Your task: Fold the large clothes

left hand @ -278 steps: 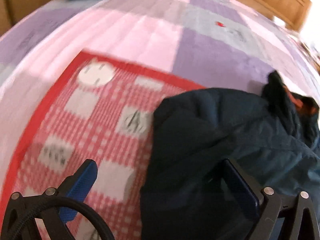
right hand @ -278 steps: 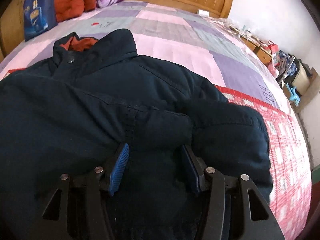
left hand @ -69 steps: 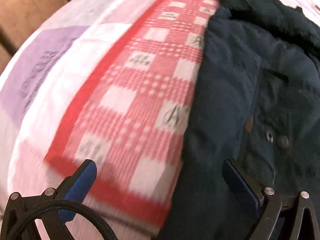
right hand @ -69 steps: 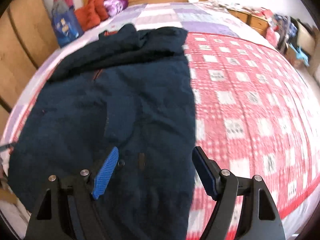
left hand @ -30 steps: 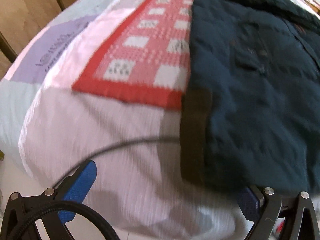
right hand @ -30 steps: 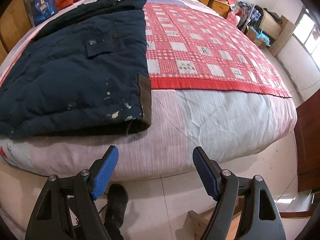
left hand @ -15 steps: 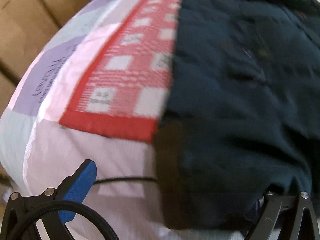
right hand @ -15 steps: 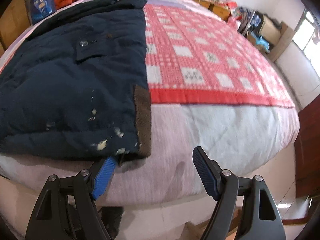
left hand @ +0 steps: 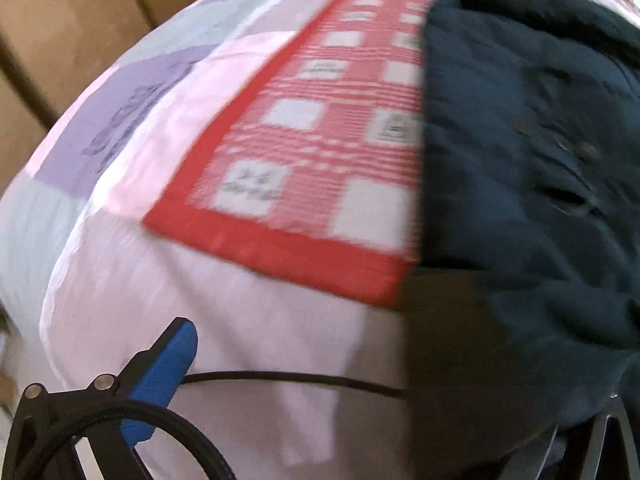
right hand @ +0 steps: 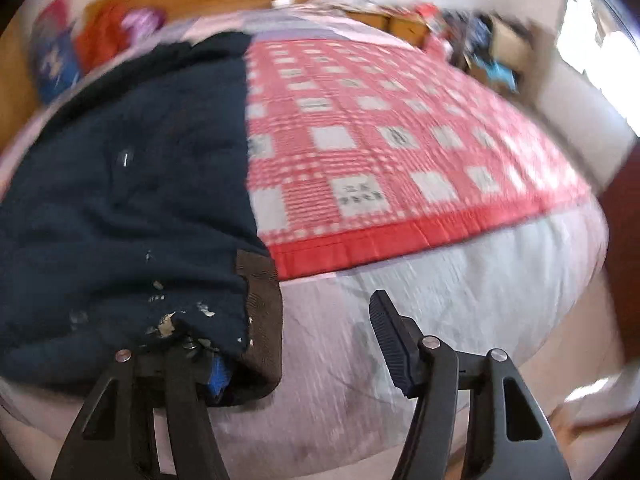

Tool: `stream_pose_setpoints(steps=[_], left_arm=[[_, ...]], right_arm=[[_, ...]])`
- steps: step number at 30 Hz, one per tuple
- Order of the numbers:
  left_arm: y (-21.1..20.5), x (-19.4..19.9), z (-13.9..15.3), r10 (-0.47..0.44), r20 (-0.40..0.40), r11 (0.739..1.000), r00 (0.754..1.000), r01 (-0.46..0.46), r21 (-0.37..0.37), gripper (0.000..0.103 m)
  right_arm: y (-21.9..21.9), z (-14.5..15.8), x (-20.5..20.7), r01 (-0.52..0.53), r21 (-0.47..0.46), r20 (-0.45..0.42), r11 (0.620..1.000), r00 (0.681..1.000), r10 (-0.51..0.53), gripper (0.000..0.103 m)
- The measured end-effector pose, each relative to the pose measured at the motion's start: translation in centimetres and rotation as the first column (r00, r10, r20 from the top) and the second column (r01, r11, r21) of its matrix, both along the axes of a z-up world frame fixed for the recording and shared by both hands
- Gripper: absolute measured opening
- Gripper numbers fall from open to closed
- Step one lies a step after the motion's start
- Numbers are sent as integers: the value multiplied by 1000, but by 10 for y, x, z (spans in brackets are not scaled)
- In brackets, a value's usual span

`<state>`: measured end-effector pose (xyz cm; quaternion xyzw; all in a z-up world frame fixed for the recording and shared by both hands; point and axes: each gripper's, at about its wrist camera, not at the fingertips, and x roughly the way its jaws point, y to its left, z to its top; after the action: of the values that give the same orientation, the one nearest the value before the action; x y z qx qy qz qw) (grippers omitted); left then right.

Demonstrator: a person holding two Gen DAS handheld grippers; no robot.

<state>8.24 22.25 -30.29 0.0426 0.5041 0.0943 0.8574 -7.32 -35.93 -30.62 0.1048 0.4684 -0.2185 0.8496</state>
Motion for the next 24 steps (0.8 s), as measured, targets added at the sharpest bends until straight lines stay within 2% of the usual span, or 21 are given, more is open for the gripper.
stream_pose_setpoints(steps=[1,2,4,5,7,9,10,12,14,17,19,21,24], left_arm=[[7,-2,-1,1,-6,999,1000,-1,-39,99],[8,-3,-4,-13,-18,998,1000,12,-63,96],[-1,-4,-7,-84,-31,994,996,81,-69,80],[-8,-3,-9,-130,-38,989,991,127,-74,77],[-21,1,-11,-202,-42,976,979,197,-96,62],[-29,6,-12,-257,-42,961,965,251,-112,53],[-31,8,-14,-276,-41,955,960,269,-127,45],[-37,13,-18,-327,-50,938,944,318,-137,37],[-29,15,-19,-317,-49,941,947,308,-141,22],[-3,9,-13,-266,-28,946,963,256,-201,24],[-5,4,-6,-266,-19,948,964,258,-188,16],[-14,0,6,-290,4,943,957,286,-170,16],[-9,-1,22,-290,34,938,956,291,-186,16]], right_arm=[[3,-1,2,-12,-4,-8,1000,1000,12,52],[11,-2,6,-54,-9,-21,998,998,54,33],[24,-6,15,-117,-14,-44,993,992,116,21],[26,-9,20,-115,-8,-55,993,992,115,21],[17,-14,22,-81,37,-49,996,995,82,21],[13,-20,25,-69,62,-53,996,996,72,21],[13,-21,29,-81,49,-61,996,995,84,21],[15,-21,31,-88,49,-67,995,994,91,21],[11,-18,30,-66,66,-52,996,996,70,18],[3,-7,21,-38,83,-11,996,999,39,16],[11,-4,11,-45,68,-22,997,999,47,16],[12,1,10,-32,71,-16,997,999,33,16],[14,14,8,-33,63,5,997,999,33,15]])
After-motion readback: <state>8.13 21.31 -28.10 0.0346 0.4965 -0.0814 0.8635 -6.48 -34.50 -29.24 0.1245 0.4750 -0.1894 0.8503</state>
